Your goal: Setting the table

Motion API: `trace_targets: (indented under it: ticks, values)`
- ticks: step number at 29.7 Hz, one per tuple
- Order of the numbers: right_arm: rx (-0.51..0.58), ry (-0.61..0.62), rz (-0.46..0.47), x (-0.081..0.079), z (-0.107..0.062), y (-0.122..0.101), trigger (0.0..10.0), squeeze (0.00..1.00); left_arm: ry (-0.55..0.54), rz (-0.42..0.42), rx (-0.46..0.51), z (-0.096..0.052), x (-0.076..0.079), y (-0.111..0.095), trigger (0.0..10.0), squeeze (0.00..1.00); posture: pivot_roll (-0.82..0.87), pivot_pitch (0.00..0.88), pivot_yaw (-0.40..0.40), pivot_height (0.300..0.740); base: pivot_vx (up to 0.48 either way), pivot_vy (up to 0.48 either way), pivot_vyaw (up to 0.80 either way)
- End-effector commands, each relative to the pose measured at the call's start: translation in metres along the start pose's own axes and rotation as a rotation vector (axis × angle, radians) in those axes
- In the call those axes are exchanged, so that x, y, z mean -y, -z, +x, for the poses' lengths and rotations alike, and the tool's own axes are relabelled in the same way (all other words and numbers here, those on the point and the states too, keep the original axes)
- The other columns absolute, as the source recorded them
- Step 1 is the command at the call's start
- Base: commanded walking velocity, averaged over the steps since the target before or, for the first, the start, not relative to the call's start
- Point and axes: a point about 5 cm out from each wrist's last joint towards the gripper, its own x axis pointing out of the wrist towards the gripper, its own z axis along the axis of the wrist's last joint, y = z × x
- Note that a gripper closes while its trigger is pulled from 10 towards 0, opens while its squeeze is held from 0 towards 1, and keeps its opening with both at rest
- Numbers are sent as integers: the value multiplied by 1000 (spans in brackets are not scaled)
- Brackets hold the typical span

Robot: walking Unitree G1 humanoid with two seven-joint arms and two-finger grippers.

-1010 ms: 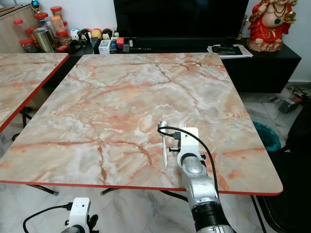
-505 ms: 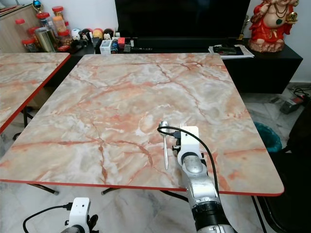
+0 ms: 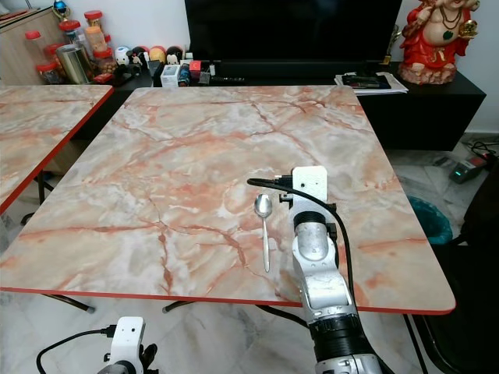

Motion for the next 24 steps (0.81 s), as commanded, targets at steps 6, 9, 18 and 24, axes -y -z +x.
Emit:
trace_targets:
  ticks: [6, 9, 18, 24]
  values:
    - [123, -38, 44, -6, 4, -19, 10000, 0, -26, -19, -11, 0, -5, 0, 10000, 0, -5, 0, 25, 740, 0, 222, 0]
    - [137, -43, 52, -7, 5, -20, 10000, 0, -29, -24, -9, 0, -6, 0, 10000, 0, -1, 0, 24, 740, 0, 391, 0]
    - [161, -54, 56, -13, 9, -24, 10000, 0, -42, -29, 1, 0, -10, -4, 10000, 0, 12, 0, 26, 740, 0, -13, 0]
    - [169, -60, 63, -16, 11, -25, 10000, 0, -46, -26, 4, 0, -13, -6, 10000, 0, 17, 0, 33, 740, 0, 254, 0]
